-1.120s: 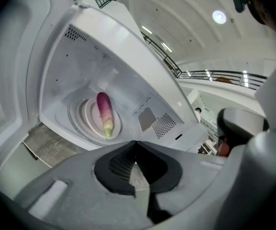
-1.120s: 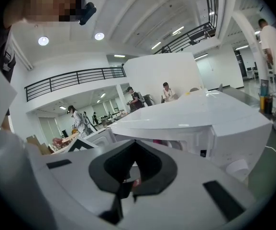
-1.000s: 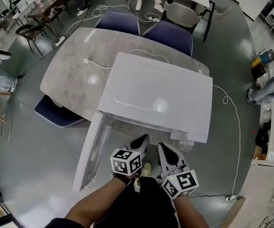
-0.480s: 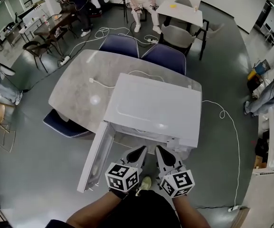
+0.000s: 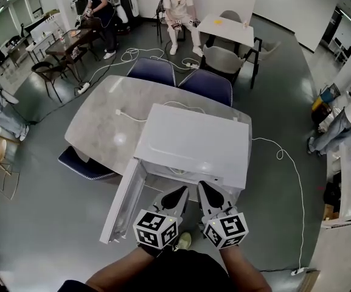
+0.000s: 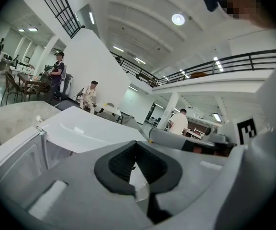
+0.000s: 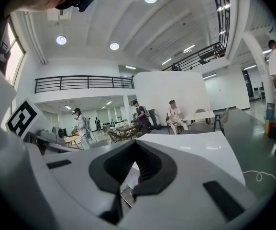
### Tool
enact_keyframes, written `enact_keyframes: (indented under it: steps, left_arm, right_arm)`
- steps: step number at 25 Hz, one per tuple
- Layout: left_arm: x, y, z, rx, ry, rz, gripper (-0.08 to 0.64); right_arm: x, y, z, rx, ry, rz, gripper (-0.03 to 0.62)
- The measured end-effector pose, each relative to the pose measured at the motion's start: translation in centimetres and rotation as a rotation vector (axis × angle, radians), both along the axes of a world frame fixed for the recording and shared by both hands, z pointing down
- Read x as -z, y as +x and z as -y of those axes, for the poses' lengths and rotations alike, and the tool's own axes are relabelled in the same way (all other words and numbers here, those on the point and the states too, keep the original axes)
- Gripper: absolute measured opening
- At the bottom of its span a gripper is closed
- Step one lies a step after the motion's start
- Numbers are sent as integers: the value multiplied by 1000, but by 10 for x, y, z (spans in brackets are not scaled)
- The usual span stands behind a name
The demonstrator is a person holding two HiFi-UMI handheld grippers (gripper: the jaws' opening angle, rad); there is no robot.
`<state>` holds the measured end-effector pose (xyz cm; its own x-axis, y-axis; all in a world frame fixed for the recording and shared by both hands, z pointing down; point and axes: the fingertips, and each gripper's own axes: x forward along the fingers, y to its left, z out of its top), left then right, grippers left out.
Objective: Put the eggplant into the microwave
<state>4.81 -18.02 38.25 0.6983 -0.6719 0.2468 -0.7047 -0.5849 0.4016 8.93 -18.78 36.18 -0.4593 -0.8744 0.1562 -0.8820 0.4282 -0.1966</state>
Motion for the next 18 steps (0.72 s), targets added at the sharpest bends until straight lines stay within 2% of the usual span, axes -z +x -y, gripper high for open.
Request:
enact_keyframes:
  steps: [5,18]
  left_arm:
    - [6,-5,1,18,23,10,9]
    - [6,-6,-10,44,24,21,9]
  right_arm:
    - [6,-5,-2,16,15,-7,0]
    - [6,-10,-13,54,14,-14,0]
